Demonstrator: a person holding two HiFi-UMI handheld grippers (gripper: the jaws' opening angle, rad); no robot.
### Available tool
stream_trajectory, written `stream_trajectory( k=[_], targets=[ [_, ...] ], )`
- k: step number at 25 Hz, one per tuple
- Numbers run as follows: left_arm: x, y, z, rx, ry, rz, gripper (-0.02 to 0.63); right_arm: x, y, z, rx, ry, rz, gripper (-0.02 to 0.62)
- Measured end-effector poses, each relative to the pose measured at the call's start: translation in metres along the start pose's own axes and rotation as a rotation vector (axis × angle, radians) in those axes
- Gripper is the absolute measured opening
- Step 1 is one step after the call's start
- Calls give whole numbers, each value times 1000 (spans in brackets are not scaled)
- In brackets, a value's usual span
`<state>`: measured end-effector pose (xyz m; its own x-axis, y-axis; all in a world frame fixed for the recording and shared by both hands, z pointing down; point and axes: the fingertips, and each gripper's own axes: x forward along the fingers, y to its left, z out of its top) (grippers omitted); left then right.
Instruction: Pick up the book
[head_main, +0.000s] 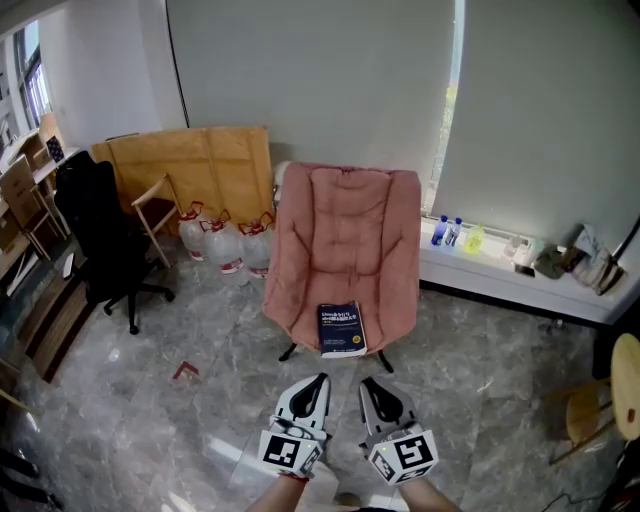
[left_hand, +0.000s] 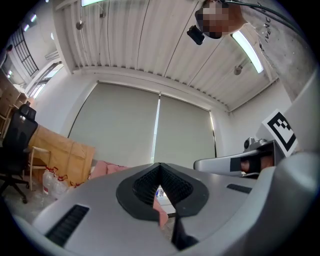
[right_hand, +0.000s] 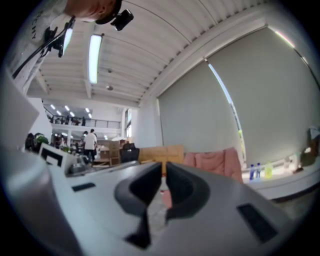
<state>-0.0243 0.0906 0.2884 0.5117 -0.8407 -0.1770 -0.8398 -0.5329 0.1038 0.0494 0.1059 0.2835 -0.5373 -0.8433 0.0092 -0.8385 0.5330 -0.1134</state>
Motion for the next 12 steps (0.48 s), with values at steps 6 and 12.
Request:
stream_trajectory(
  k=[6, 12],
  targets=[
    [33, 32, -10, -20, 17, -28, 14, 49, -7, -4, 14, 19, -8, 14],
    [56, 57, -19, -35, 39, -75, 14, 85, -14, -13, 28, 33, -25, 14]
  ],
)
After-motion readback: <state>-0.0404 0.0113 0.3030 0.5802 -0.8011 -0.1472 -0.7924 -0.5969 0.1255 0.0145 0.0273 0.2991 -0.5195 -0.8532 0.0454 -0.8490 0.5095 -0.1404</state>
